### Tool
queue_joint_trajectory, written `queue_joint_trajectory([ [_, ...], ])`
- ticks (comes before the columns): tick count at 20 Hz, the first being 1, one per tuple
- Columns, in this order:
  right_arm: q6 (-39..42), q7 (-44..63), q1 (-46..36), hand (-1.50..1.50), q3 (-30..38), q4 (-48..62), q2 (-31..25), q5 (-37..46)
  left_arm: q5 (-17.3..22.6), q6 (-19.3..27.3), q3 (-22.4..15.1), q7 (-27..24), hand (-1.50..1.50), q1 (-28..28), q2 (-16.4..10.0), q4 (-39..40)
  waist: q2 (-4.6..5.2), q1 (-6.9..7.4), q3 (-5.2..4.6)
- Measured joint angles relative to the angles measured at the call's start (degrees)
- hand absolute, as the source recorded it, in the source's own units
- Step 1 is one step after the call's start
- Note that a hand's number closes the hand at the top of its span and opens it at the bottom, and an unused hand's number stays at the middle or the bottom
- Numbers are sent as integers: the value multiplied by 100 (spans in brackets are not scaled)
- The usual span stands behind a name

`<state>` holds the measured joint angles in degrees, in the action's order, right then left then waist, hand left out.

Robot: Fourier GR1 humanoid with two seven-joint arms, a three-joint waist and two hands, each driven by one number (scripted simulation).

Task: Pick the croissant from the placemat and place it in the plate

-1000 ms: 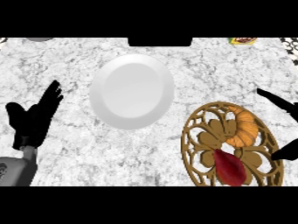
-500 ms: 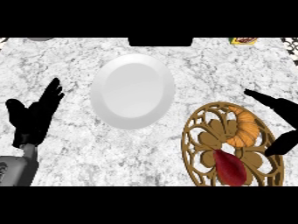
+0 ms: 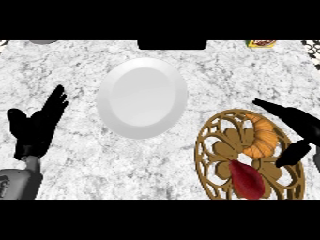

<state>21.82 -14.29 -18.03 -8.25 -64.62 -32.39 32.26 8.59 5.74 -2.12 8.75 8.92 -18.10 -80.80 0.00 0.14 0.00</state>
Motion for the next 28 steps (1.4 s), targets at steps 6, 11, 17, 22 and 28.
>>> queue_joint_trajectory([
  [6,-103,-78,-239,-150,35,386,315,549,-127,-120,157,204,0,12,95,-202,-12,14,-22],
  [11,166,-216,-301,150,-78,405,303,863,-237,-227,254,19,0,115,202,147,-19,-1,-38],
  [17,150,-437,-280,150,-123,238,350,1087,-328,-220,260,24,0,57,324,97,-49,-21,-74],
  [22,117,-512,-244,150,-17,149,516,1119,-305,-360,425,-99,0,102,277,243,-48,-24,-76],
  [28,-188,297,-426,150,-553,-586,1546,1569,-321,-377,401,102,0,103,276,29,-81,39,-111],
])
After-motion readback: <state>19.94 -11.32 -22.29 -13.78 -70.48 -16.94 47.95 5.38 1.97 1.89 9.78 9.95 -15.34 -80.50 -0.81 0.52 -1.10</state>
